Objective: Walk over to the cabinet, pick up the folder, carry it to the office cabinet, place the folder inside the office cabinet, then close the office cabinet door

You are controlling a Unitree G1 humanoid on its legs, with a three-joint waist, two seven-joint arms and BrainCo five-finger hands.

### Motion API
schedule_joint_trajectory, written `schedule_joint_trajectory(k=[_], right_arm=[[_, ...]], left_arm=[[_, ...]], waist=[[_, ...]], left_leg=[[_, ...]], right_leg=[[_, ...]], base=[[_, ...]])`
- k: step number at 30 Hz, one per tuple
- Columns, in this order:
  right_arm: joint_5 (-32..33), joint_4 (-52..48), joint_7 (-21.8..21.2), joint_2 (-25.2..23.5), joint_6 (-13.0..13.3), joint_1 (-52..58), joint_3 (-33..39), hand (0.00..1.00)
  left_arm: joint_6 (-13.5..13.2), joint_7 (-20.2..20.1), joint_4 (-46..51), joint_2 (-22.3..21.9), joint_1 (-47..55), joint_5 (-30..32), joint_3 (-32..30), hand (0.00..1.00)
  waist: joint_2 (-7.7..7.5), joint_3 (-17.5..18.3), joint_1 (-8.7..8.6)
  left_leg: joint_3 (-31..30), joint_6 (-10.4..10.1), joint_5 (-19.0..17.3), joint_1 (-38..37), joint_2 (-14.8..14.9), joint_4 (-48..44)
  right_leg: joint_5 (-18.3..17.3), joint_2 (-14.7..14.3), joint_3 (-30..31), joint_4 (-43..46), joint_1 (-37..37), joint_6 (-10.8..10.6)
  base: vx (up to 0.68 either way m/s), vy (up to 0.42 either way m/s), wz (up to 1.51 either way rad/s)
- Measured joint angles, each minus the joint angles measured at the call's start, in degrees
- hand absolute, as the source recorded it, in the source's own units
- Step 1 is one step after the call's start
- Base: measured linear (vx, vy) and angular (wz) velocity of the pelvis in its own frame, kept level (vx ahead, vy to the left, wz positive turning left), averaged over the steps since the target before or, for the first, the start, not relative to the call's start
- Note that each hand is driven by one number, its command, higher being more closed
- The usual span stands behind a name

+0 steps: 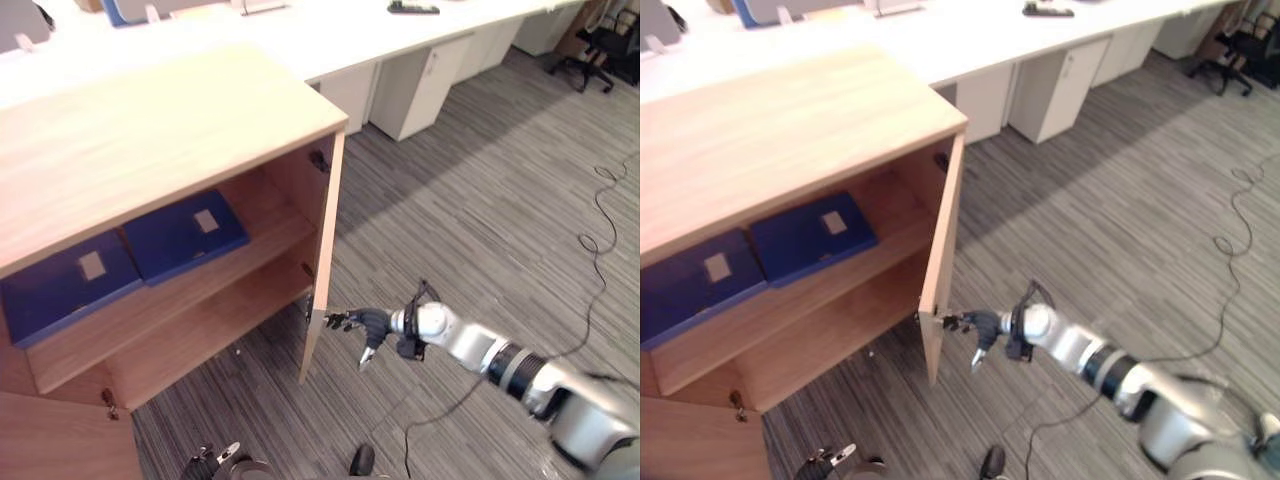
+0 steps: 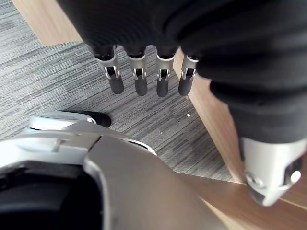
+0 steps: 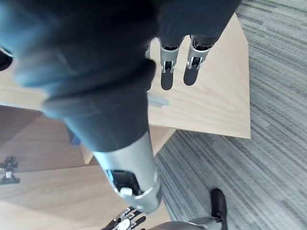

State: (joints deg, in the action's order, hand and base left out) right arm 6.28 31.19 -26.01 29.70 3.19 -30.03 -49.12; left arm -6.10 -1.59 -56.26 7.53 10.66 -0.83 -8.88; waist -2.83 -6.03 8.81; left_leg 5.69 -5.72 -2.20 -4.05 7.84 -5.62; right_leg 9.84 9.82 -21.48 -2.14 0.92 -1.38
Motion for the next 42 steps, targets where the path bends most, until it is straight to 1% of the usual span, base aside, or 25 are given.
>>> schedule_joint_trajectory(k=[1,2,3,4,6,7,8,10,11,12,13,15,18,19,20,22,23,25,26,30,31,34,38,40,42], right_arm=[[-2.3,3.2,0.8,-2.1,0.3,0.9,1.7,0.00],[-6.5,10.6,3.1,-6.1,0.5,2.6,5.8,0.00],[-9.3,17.8,5.9,-9.9,0.2,4.3,10.0,0.00],[-10.4,21.0,7.2,-11.6,-0.2,5.2,12.0,0.00],[-13.0,28.2,10.5,-17.8,-1.6,8.4,18.3,0.00],[-13.1,29.4,11.2,-19.2,-1.6,9.0,20.2,0.00],[-13.0,31.8,12.7,-21.8,-1.7,9.5,24.8,0.00],[-9.2,34.3,15.8,-24.4,-1.9,9.5,32.1,0.00],[-5.4,35.7,17.7,-24.9,-2.0,9.6,36.5,0.00],[-0.4,37.0,19.6,-24.9,-2.1,10.3,40.6,0.00],[2.2,37.2,20.6,-24.9,-2.1,11.1,42.5,0.00],[14.3,37.2,23.8,-25.1,-1.9,15.8,49.1,0.00],[22.5,37.0,24.5,-26.5,-1.9,20.1,51.6,0.00],[24.9,37.0,24.5,-27.8,-1.9,22.1,52.6,0.00],[25.7,37.0,24.5,-27.6,-2.0,23.5,53.7,0.00],[26.2,36.3,24.6,-27.5,-1.8,25.3,58.4,0.00],[26.1,36.3,24.8,-27.4,-1.8,25.5,59.6,0.00],[21.5,36.3,25.8,-27.5,-1.7,26.6,64.2,0.00],[20.2,36.3,26.0,-27.5,-1.7,27.0,65.2,0.00],[7.1,35.9,28.1,-27.9,-2.1,29.2,72.2,0.00],[5.8,35.8,28.2,-28.1,-2.1,29.7,72.9,0.00],[2.1,35.8,28.4,-29.2,-2.1,31.5,74.9,0.00],[0.7,35.3,28.6,-30.7,-2.0,32.1,75.3,0.00],[0.4,35.3,28.6,-30.8,-1.9,31.9,74.9,0.00],[0.4,35.4,28.7,-30.7,-1.8,31.8,74.2,0.00]], left_arm=[[0.0,0.0,-0.1,-0.1,-0.2,0.0,0.3,0.00],[0.0,0.2,-0.1,-0.6,-0.6,-0.2,0.8,0.00],[0.1,0.6,-0.1,-1.0,-0.6,-0.8,0.9,0.00],[0.1,0.8,-0.2,-1.1,-0.7,-1.3,0.9,0.00],[0.6,1.2,-0.6,-0.7,0.2,-2.5,0.9,0.00],[0.8,1.3,-0.6,-0.5,0.7,-2.6,0.8,0.00],[1.0,1.3,-0.5,-0.6,1.5,-3.0,0.7,0.00],[1.5,1.6,-0.6,-0.6,2.0,-3.6,0.5,0.00],[1.6,1.9,-0.6,-0.7,1.7,-4.2,0.2,0.00],[1.7,2.0,-0.6,-0.9,1.1,-4.5,-0.3,0.00],[1.7,2.1,-0.6,-0.9,0.7,-4.6,-0.4,0.00],[1.7,2.4,-0.5,-1.6,-1.4,-5.4,-0.7,0.00],[1.4,2.7,-0.3,-2.4,-4.0,-5.4,-2.8,0.00],[1.0,2.8,0.3,-2.4,-4.4,-5.4,-4.0,0.00],[0.9,2.9,0.1,-3.5,-4.8,-5.4,-4.9,0.00],[0.6,3.3,0.1,-5.3,-4.6,-5.4,-7.0,0.00],[0.6,3.3,0.1,-5.4,-4.5,-5.5,-7.0,0.00],[0.5,3.6,0.6,-5.8,-4.4,-6.5,-8.1,0.00],[0.5,3.7,0.7,-6.1,-4.3,-6.7,-8.5,0.00],[0.4,4.3,1.9,-6.8,-3.4,-6.9,-9.3,0.00],[0.4,4.4,2.2,-6.8,-3.3,-7.2,-9.4,0.00],[-0.1,4.5,3.0,-6.5,-2.7,-8.2,-10.2,0.00],[0.0,4.5,2.4,-5.0,-2.6,-9.0,-10.4,0.00],[0.0,4.5,1.0,-4.1,-2.7,-9.0,-10.2,0.00],[0.0,4.6,-0.4,-3.0,-2.7,-9.0,-9.4,0.00]], waist=[[0.40,-0.1,-0.02],[1.66,-0.7,0.01],[2.68,-0.8,0.05],[2.89,-0.9,0.12],[2.39,-1.6,0.29],[2.27,-1.6,0.41],[2.37,-1.4,0.67],[2.91,-1.6,0.64],[3.27,-1.8,0.52],[3.55,-2.2,0.03],[3.56,-2.3,-0.16],[3.48,-2.4,-1.26],[2.85,-2.4,-2.68],[0.95,-2.4,-2.91],[2.42,-2.5,-2.99],[4.00,-1.8,-3.20],[4.10,-1.7,-3.40],[4.23,-1.5,-3.72],[4.07,-1.5,-3.74],[3.72,-0.9,-4.12],[3.55,-0.8,-4.14],[1.89,-0.9,-4.29],[0.06,-1.1,-4.82],[-0.54,-1.4,-5.64],[-0.76,-1.6,-6.14]], left_leg=[[-0.6,0.5,-0.8,0.0,-0.4,-0.5],[-2.2,1.6,-3.1,0.1,-1.0,-1.6],[-3.9,1.7,-6.0,1.0,-1.6,-3.2],[-5.2,1.6,-7.1,1.6,-2.4,-4.5],[-9.6,3.5,-8.8,3.3,-5.3,-9.3],[-10.3,3.9,-9.1,3.4,-5.8,-10.1],[-11.7,4.6,-9.6,3.9,-6.4,-11.1],[-14.4,5.7,-9.8,5.1,-6.3,-11.7],[-16.2,5.6,-9.6,5.8,-5.6,-11.7],[-18.7,5.5,-9.5,6.0,-5.1,-11.5],[-19.9,5.4,-9.5,6.0,-5.0,-11.3],[-25.9,4.5,-9.4,5.7,-5.0,-10.4],[-32.8,2.3,-10.0,5.8,-5.4,-10.3],[-35.8,0.4,-11.3,6.1,-6.6,-10.7],[-38.0,-0.3,-11.5,6.0,-5.2,-10.7],[-37.3,-0.6,-10.9,6.0,-3.5,-10.7],[-36.8,-0.7,-10.8,5.9,-3.2,-10.6],[-37.0,-2.8,-9.6,6.4,-0.3,-7.6],[-37.2,-2.9,-9.2,6.4,0.0,-7.1],[-37.9,-3.6,-7.3,8.1,0.3,-6.6],[-37.9,-3.7,-7.1,8.1,0.2,-6.6],[-36.8,-3.5,-6.1,8.5,-0.5,-7.9],[-24.5,-2.4,-2.0,10.1,-0.2,-7.0],[-11.3,-0.7,-0.6,10.2,1.5,-6.1],[-2.7,1.5,-0.5,10.4,3.3,-7.8]], right_leg=[[-1.8,0.8,-0.8,2.0,-0.1,-0.5],[-5.1,2.8,-2.5,7.2,-0.3,-1.6],[-7.6,4.8,-4.1,13.8,-1.8,-2.0],[-8.4,6.6,-4.7,17.5,-2.6,-2.1],[-8.1,12.4,-4.9,28.4,-4.3,-1.3],[-7.5,13.3,-4.7,30.1,-4.5,-0.5],[-5.8,14.2,-4.1,32.5,-5.8,1.9],[-8.7,12.0,-0.8,31.9,-7.2,0.9],[-12.9,8.3,3.1,29.7,-7.8,-0.3],[-14.9,4.2,6.8,26.4,-8.0,-1.8],[-15.3,2.5,9.1,24.8,-8.1,-2.5],[-15.3,-2.4,18.6,20.4,-9.5,-3.0],[-15.2,-3.6,25.4,17.0,-9.9,-3.0],[-13.7,-2.6,27.0,17.2,-9.9,-5.9],[-16.1,-3.8,23.9,20.1,-10.0,-5.3],[-19.7,-4.6,18.1,22.7,-9.8,-3.2],[-20.2,-4.8,16.6,22.9,-9.5,-2.6],[-21.7,-6.1,11.9,23.4,-8.3,-1.1],[-22.0,-6.2,11.1,23.5,-8.1,-0.9],[-22.3,-6.2,5.8,21.8,-5.1,-0.9],[-22.3,-6.1,5.1,21.3,-4.3,-0.9],[-22.3,-5.6,1.8,19.1,-0.8,-0.8],[-21.9,-4.1,-1.5,17.6,0.5,-0.5],[-21.0,-3.0,-4.2,16.3,1.6,-0.5],[-20.7,-1.8,-6.2,16.0,2.4,-0.9]], base=[[0.04,0.121,0.86],[-0.01,0.209,1.07],[-0.03,0.213,1.14],[-0.06,0.257,1.14],[-0.05,0.172,1.04],[-0.03,0.175,0.77],[0.01,0.171,0.57],[0.03,0.119,0.58],[0.04,0.006,0.72],[0.04,-0.021,0.81],[0.05,-0.058,0.99],[0.11,-0.196,1.28],[0.09,-0.349,1.51],[0.05,-0.411,1.38],[0.06,-0.391,1.49],[0.11,-0.342,1.15],[0.15,-0.359,1.11],[0.15,-0.267,0.93],[0.17,-0.214,0.75],[0.14,-0.133,0.62],[0.08,-0.077,0.76],[0.06,-0.039,0.66],[-0.05,0.003,0.43],[-0.09,0.064,0.52],[-0.09,0.102,0.56]])
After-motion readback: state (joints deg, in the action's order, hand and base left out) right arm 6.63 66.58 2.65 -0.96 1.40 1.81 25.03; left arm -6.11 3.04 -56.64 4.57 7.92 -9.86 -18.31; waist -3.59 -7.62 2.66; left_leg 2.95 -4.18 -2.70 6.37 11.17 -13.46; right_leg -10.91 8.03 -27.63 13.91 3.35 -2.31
